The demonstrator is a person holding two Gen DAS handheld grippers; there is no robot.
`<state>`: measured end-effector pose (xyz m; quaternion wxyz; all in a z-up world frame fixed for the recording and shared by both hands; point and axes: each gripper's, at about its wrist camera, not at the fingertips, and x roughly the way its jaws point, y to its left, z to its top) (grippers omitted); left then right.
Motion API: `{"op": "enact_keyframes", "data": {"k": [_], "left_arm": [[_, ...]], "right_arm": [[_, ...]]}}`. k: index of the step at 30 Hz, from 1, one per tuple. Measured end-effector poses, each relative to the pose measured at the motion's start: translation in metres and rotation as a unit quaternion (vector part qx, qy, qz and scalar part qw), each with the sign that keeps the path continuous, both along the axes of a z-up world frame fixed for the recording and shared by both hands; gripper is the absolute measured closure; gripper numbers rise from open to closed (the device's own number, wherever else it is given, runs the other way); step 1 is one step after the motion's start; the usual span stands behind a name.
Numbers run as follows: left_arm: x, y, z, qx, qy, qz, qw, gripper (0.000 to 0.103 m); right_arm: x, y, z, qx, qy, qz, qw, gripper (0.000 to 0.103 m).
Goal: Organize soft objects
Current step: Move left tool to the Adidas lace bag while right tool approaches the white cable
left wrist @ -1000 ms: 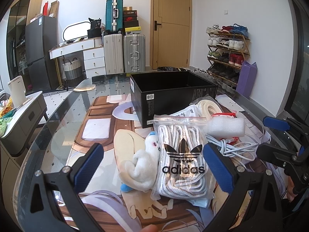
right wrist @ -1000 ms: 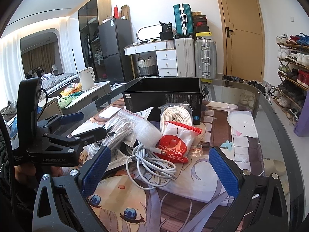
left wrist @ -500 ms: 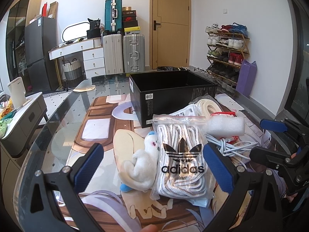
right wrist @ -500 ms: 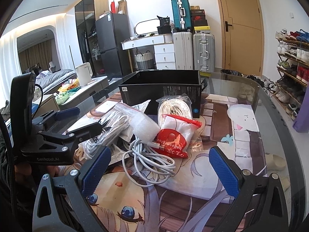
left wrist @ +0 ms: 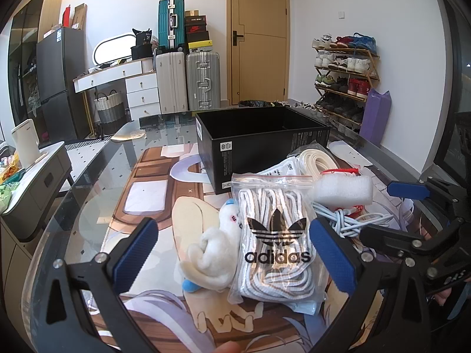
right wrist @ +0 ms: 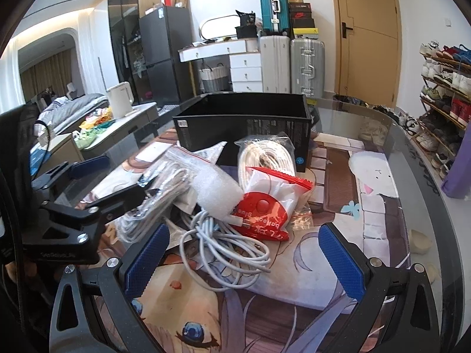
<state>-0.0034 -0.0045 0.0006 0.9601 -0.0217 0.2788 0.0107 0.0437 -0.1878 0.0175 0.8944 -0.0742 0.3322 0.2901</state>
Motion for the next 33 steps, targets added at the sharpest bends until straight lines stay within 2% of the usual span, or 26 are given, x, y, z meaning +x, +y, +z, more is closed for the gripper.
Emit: {"op": "enact_keyframes", "data": {"k": [13, 23, 29, 33], "left_arm": [[0.0, -0.002, -0.001, 0.006, 0.005, -0.004, 1.0, 0.0], [0.014, 0.0, -0.006, 0.007, 0.04, -0.02, 0.999, 0.0], [0.02, -0.003, -0.007, 0.003, 0.052, -0.039, 0.9979, 0.0], [0.021, -0.01, -0.007, 0.012, 0.059, -0.052, 0.9969, 0.008]], "right_arm": [[0.014, -0.026, -0.01, -0.009, 0.022, -0.04, 0.999, 0.0], [0.02, -0.046, -0.011, -0.017, 0.022, -0.076, 0.997, 0.0], [0.018, -0.044, -0.006, -0.008, 0.025, -0.063, 0.998, 0.0], [0.018, -0.033, -0.005, 0.002, 0.042, -0.044, 0.998, 0.0]]}}
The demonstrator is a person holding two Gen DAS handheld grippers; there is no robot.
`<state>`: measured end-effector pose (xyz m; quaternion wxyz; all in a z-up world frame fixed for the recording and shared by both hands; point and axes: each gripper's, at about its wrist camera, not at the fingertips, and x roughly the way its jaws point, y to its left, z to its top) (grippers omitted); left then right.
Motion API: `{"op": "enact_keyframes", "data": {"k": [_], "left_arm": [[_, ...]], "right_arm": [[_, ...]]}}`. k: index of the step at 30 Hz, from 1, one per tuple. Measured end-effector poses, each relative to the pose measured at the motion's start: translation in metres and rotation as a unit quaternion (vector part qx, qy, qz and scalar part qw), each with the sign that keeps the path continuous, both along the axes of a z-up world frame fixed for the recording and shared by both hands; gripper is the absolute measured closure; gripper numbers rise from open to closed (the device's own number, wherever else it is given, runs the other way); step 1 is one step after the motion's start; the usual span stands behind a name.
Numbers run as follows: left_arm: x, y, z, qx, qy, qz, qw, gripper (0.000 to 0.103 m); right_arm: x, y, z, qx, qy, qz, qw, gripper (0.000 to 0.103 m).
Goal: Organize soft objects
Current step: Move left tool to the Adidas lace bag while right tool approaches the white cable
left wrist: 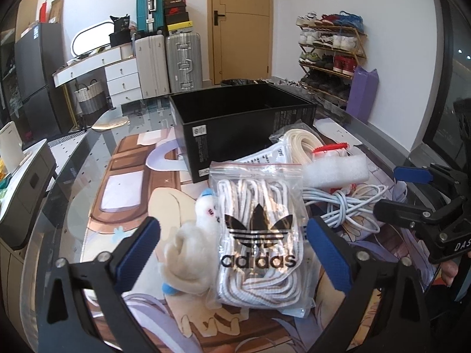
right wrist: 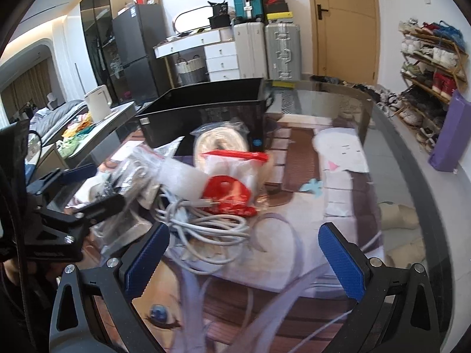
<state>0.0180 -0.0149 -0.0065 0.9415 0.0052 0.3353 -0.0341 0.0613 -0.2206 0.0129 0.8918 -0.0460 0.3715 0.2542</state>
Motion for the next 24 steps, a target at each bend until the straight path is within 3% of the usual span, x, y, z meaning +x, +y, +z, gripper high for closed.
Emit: {"op": "enact_keyframes", "data": {"k": [2, 6, 11, 19, 21, 24], "left_arm": [[0.002, -0.003, -0.002, 0.004, 0.008, -0.006, 0.9999, 0.017], [0.0, -0.007, -0.002, 0.009, 0.004, -0.02, 0.9998, 0.024], [-0.006, -0.007, 0.001, 0.005, -0.007, -0.029, 0.9995, 0.04], [-0.009, -0.009, 0.005, -0.002, -0.019, -0.039, 0.9991, 0.049], [-0.009, -0.009, 0.004, -0.004, -0.014, -0.039, 0.9991, 0.056], [-0.009, -0.007, 0.003, -0.009, -0.012, -0.034, 0.9993, 0.056]], "right_arm": [[0.0, 0.008, -0.002, 0.002, 0.008, 0.01, 1.0, 0.0], [0.0, 0.022, -0.008, -0.004, 0.024, 0.018, 1.0, 0.0], [0.01, 0.027, -0.019, 0.007, 0.059, -0.002, 0.998, 0.0], [0.022, 0.029, -0.022, 0.019, 0.073, -0.03, 0.997, 0.0], [0.025, 0.033, -0.023, 0.015, 0.072, -0.033, 0.997, 0.0], [0.028, 0.037, -0.023, 0.005, 0.07, -0.039, 0.997, 0.0]]}}
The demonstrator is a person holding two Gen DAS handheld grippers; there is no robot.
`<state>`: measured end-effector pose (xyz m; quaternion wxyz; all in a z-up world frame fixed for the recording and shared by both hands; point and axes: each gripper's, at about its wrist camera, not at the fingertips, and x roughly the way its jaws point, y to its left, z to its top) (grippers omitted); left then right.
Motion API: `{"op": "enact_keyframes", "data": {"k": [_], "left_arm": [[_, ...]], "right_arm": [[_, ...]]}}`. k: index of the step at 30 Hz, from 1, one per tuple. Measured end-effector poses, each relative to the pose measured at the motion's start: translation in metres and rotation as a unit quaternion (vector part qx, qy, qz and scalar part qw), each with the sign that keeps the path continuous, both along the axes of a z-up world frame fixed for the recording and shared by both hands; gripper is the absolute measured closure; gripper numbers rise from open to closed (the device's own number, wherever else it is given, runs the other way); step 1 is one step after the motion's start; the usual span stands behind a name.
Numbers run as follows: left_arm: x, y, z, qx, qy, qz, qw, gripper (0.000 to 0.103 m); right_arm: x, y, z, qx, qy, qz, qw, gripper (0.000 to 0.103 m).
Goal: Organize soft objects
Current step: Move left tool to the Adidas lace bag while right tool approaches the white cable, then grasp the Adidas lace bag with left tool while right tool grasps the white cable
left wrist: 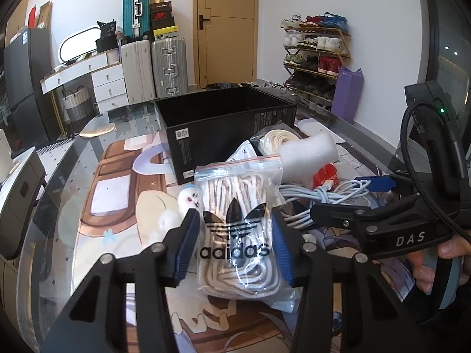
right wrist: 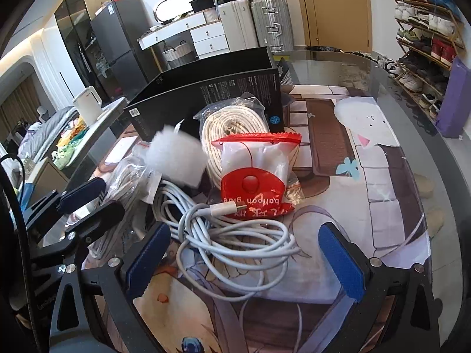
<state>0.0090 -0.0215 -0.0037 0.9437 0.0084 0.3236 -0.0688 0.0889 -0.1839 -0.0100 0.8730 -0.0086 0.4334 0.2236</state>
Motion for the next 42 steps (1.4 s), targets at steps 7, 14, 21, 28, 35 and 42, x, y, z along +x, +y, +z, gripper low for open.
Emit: {"op": "enact_keyframes", "data": {"k": [7, 14, 21, 28, 35, 42], "left_arm": [[0.0, 0.0, 0.0, -0.001, 0.004, -0.005, 1.0, 0.056], [0.0, -0.001, 0.0, -0.001, 0.001, -0.004, 1.0, 0.056], [-0.001, -0.001, 0.001, -0.001, -0.004, -0.003, 1.0, 0.056], [-0.003, 0.0, 0.003, -0.004, -0.012, -0.002, 0.9999, 0.057], [-0.009, 0.002, 0.008, -0.009, -0.028, 0.002, 0.9996, 0.057], [-0.012, 0.008, 0.01, -0.019, -0.038, 0.007, 0.9991, 0.058]], "right_arm": [[0.001, -0.006, -0.002, -0.01, 0.0, -0.014, 1.0, 0.001], [-0.001, -0.016, -0.001, -0.006, -0.001, -0.027, 1.0, 0.008], [-0.004, -0.009, 0.001, 0.007, -0.003, -0.008, 1.0, 0.031], [-0.016, -0.017, 0.001, 0.03, -0.014, 0.014, 0.999, 0.036], [-0.029, -0.029, 0.008, 0.057, -0.03, 0.031, 0.997, 0.045], [-0.048, -0.033, 0.023, 0.068, -0.063, 0.055, 0.994, 0.046]]}}
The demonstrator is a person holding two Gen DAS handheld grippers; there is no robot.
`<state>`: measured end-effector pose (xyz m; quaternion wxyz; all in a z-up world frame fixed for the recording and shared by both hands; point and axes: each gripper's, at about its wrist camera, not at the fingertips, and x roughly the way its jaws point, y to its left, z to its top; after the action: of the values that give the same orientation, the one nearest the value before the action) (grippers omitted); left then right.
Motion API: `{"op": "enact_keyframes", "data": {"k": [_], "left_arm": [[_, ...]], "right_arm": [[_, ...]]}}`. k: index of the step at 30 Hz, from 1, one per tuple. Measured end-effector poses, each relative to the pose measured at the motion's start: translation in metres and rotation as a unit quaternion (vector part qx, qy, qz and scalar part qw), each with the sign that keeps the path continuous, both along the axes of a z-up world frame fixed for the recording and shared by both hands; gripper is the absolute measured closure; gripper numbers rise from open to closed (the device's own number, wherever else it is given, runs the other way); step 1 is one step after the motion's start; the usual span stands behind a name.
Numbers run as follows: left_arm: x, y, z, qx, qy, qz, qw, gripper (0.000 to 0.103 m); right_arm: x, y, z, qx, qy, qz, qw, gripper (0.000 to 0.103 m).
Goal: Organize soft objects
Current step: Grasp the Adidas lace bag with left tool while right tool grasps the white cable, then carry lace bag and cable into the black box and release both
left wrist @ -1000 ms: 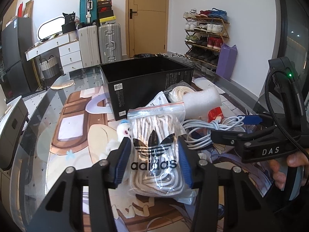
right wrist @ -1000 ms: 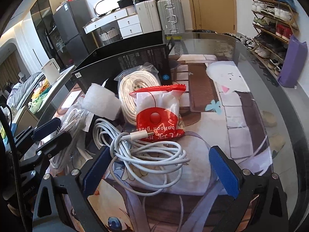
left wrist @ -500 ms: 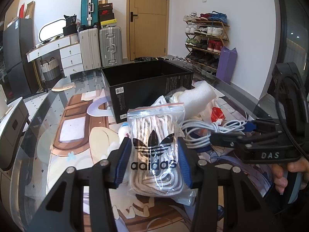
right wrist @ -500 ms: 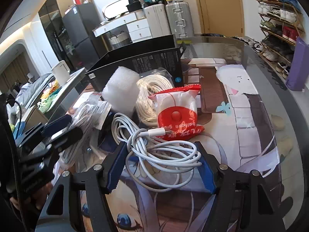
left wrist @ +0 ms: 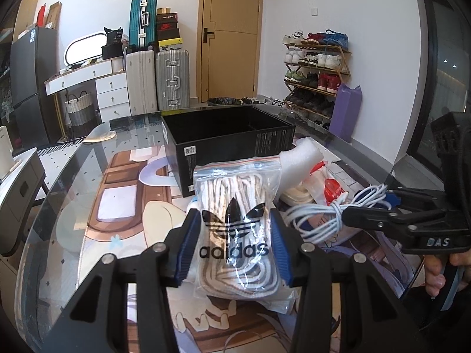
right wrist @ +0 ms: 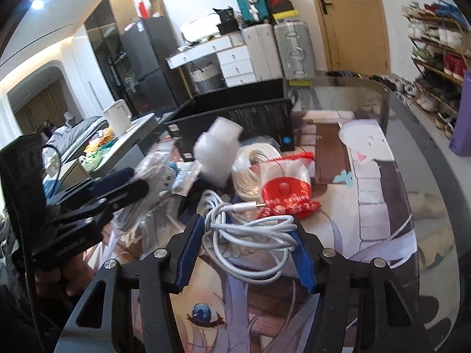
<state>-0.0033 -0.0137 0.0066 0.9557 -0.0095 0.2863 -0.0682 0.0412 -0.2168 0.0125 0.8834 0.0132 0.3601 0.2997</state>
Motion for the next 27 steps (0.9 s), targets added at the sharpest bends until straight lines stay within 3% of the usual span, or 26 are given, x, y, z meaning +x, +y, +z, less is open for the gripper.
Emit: {"op": "enact_keyframes", "data": {"k": [13, 15, 27], "left_arm": [[-0.004, 0.005, 0.011, -0.009, -0.018, 0.006, 0.9998, 0.058], [-0.004, 0.006, 0.014, -0.011, -0.021, 0.008, 0.9997, 0.058], [-0.005, 0.011, 0.032, -0.009, -0.045, 0.016, 0.9988, 0.058]], "right_arm": [[-0.019, -0.001, 0.027, 0.01, -0.052, 0.021, 0.998, 0.05], [-0.021, -0.002, 0.032, 0.015, -0.057, 0.023, 0.998, 0.061], [-0.023, 0.004, 0.052, 0.029, -0.088, 0.039, 0.995, 0.061]]}}
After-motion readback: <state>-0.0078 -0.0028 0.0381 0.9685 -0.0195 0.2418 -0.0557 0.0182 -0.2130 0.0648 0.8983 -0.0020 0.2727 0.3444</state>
